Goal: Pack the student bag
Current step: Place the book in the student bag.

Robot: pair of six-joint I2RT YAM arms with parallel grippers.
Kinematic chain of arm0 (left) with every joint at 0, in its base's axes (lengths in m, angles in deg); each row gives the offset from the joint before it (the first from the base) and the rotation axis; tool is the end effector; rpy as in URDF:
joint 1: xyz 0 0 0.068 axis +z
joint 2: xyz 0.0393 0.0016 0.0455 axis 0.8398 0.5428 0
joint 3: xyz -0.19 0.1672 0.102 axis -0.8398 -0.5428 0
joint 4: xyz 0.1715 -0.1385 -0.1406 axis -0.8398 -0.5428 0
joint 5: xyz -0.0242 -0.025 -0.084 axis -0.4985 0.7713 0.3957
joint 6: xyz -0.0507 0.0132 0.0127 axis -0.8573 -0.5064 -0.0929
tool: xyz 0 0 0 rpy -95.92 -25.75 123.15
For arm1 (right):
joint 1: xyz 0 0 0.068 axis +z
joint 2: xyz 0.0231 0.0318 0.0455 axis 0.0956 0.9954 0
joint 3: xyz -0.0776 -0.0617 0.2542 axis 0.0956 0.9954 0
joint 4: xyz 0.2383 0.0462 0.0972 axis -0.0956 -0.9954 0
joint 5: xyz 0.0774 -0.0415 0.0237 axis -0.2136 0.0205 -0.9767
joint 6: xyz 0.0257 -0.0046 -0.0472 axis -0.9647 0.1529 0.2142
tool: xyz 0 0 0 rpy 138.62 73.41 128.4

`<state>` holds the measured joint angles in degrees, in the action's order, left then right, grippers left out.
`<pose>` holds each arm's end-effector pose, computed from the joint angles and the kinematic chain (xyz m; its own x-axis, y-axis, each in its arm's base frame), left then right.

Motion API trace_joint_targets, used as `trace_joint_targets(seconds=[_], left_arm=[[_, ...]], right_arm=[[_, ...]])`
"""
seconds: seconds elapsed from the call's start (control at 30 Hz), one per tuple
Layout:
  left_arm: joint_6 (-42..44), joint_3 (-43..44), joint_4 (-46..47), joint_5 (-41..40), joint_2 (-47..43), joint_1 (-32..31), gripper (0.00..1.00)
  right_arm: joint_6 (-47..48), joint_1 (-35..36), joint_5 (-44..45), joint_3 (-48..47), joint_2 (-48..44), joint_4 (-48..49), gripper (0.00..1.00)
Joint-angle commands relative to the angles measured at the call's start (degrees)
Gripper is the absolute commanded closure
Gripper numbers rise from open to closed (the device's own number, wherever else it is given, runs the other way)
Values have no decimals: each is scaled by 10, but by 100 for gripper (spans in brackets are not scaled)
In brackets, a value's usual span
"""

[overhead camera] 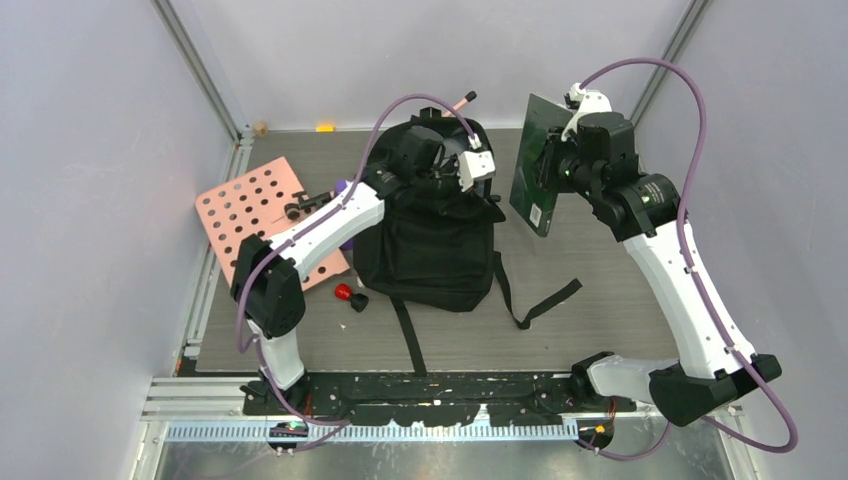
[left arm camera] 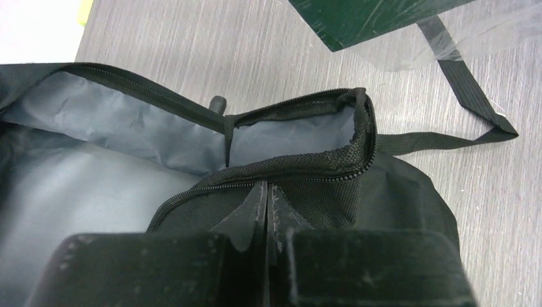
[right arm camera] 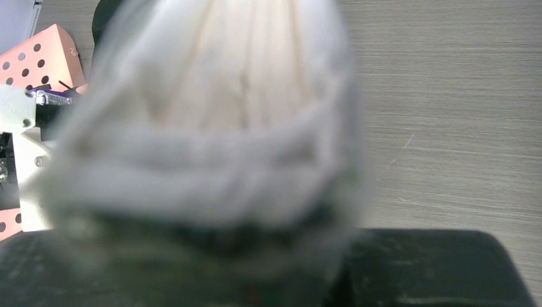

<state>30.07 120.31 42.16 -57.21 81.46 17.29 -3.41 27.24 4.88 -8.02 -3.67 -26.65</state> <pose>0.3163 -0.2848 0.3348 0.0376 0.5066 -0.8613 0.9570 0.2300 0.1770 0.2228 0.0833 0.4548 -0.4769 0.0909 -0.8742 -0.1259 0.9773 0.1703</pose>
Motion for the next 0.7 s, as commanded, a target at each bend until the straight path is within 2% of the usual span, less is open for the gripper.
trace_joint_targets(seconds=[0.0,0.1,0.23,0.4,0.5,0.57,0.67], left_arm=[[-62,-43,66,-15,-56,1,100],[-92,-106,133,-23,-121,-5,100],[-99,-152,152,-41,-174,-13,100],[-95,-178,147,-63,-212,-13,100],[-112,-188,145,-122,-225,-12,100],[-147,-185,145,-172,-222,-8,88],[-256,-157,143,-219,-202,6,57]], right_arm=[[0,-15,-45,-7,-4,125,99],[3,-19,-97,9,13,199,100],[6,-21,-157,40,32,313,100],[26,-23,-223,22,96,369,100],[48,-28,-221,18,118,383,100],[54,-38,-217,15,132,383,100],[36,-55,-227,17,146,372,100]])
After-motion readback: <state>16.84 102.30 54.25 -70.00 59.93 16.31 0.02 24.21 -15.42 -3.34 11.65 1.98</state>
